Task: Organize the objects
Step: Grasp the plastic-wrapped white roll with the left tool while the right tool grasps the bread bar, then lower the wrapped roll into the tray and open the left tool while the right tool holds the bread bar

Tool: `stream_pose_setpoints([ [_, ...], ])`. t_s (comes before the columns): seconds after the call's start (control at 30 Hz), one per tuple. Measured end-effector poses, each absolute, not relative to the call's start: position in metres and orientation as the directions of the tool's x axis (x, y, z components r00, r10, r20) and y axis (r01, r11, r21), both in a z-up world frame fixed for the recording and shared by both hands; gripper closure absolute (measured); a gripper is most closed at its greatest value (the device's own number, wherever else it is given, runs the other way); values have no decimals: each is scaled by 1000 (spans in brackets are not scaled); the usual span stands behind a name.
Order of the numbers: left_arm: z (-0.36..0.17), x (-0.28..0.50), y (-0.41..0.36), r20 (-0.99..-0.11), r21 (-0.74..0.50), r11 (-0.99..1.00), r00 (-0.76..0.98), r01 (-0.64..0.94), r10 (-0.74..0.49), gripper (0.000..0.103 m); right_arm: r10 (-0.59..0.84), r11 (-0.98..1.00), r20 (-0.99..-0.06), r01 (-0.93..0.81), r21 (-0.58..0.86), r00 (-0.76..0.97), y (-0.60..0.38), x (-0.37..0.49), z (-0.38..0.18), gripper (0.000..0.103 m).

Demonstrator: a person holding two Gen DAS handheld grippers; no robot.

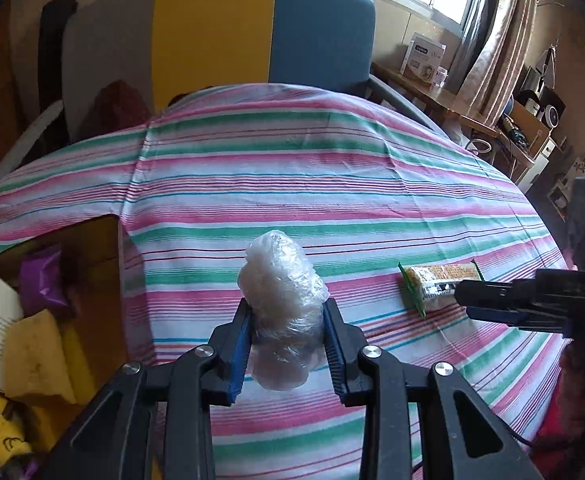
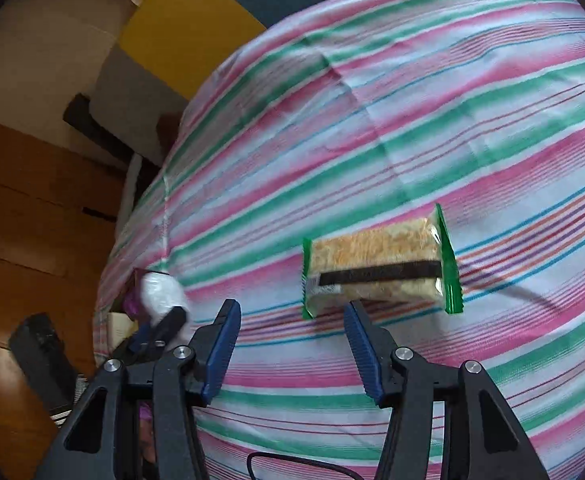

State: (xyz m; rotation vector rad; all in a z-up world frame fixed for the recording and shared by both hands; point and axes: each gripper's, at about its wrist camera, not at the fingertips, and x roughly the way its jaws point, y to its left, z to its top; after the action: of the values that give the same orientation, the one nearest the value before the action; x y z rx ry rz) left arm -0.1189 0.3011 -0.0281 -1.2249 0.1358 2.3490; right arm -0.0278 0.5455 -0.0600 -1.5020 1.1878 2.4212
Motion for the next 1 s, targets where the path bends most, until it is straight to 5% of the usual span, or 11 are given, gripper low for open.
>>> stream_pose_setpoints([
  [0.23, -3, -82, 244, -749, -56, -905, -581, -421, 317, 70, -152, -687, -840, -555, 469, -521, 563, -47, -78, 30],
  [0.43, 6, -66, 194, -732, -3, -939, -640, -343, 236, 70, -23, -837, -877, -471, 279, -479, 527, -88, -89, 29],
  [0.5, 7, -63, 177, -722, 36, -952, -667, -303, 185, 70, 13, -883, -875, -415, 217, -485, 514, -93, -89, 32],
  [0.63, -1, -67, 149, -733, 74, -970, -672, -231, 104, 70, 37, -930, -879, -337, 144, -476, 499, -92, -87, 55],
  [1.0, -17, -66, 140, -759, 67, -977, -646, -202, 82, 70, 47, -944, -883, -309, 114, -468, 498, -90, -88, 58],
])
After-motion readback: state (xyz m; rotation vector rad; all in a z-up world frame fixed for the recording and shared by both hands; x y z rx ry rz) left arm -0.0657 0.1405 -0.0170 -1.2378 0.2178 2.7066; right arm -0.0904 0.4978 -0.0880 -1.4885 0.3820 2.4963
